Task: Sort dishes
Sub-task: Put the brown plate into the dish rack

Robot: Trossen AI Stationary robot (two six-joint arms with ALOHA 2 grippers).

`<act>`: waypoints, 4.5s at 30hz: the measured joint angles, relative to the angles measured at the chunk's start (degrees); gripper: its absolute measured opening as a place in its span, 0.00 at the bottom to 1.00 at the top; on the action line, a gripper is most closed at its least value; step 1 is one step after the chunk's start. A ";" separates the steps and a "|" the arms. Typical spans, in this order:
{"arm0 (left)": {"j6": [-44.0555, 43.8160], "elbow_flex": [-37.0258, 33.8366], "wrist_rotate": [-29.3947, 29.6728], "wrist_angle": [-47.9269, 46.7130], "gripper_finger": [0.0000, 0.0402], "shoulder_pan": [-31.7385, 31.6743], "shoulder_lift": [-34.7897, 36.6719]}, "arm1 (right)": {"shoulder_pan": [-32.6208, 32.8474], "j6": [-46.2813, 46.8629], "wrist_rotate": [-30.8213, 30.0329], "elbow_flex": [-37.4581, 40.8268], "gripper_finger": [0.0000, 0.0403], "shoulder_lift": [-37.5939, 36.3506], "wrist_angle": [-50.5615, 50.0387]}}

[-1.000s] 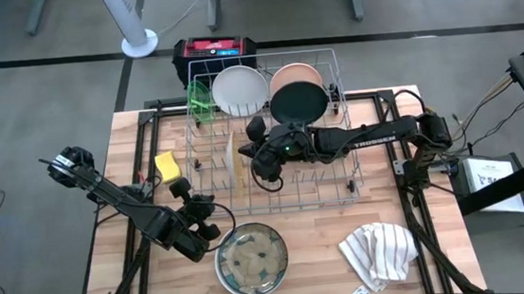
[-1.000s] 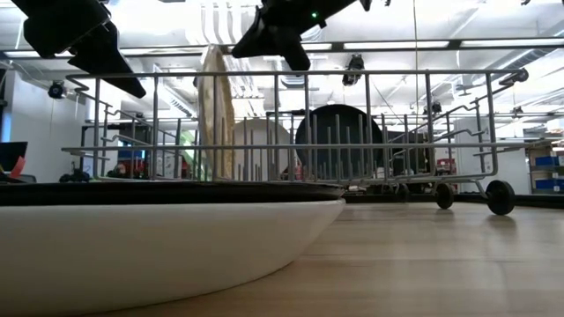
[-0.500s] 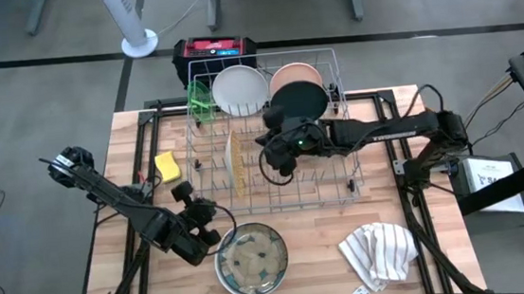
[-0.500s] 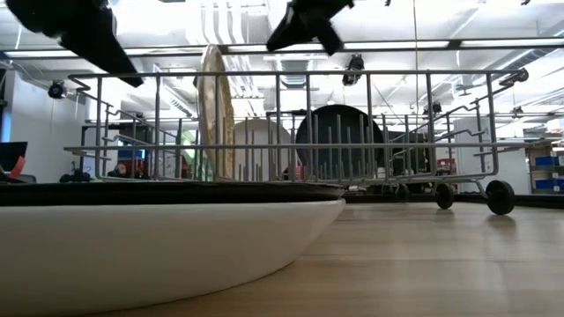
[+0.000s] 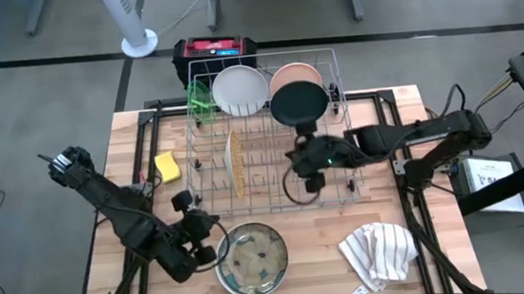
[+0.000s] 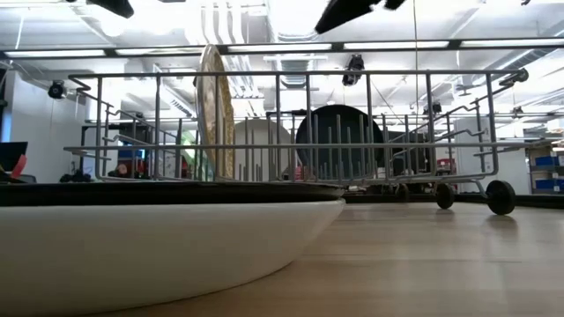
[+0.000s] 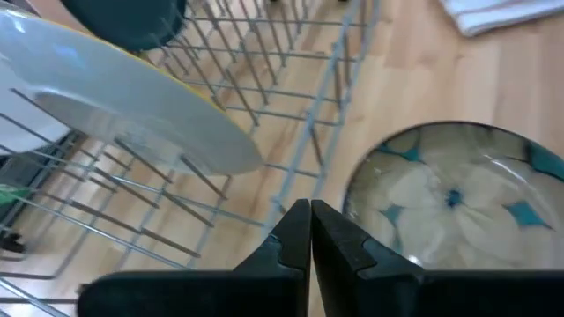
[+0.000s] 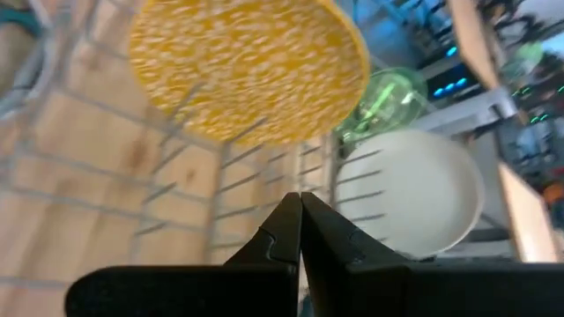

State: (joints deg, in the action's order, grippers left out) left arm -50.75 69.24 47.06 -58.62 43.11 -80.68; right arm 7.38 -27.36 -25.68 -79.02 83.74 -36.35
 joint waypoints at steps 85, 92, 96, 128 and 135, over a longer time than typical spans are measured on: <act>-19.01 5.33 -3.84 14.36 0.00 14.69 -34.69 | 29.37 102.27 -9.39 9.52 0.48 31.53 24.89; -19.29 4.86 -3.58 15.58 0.00 14.63 -34.69 | 28.80 101.83 -11.90 9.51 0.51 31.57 25.01; -19.73 4.64 -3.56 15.80 0.00 14.63 -34.67 | 27.96 101.35 -11.97 9.52 0.50 31.61 25.17; -21.39 -1.52 -0.83 23.68 0.00 14.40 -34.53 | 25.89 93.58 -11.88 9.63 0.49 31.65 31.95; -21.39 -1.58 0.09 23.71 0.00 14.39 -34.63 | 25.04 92.72 -11.76 9.63 0.43 31.68 32.80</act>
State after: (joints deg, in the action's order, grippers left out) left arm -72.14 67.66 47.15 -34.91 57.49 -115.32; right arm 32.42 65.36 -37.45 -69.39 115.42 -3.54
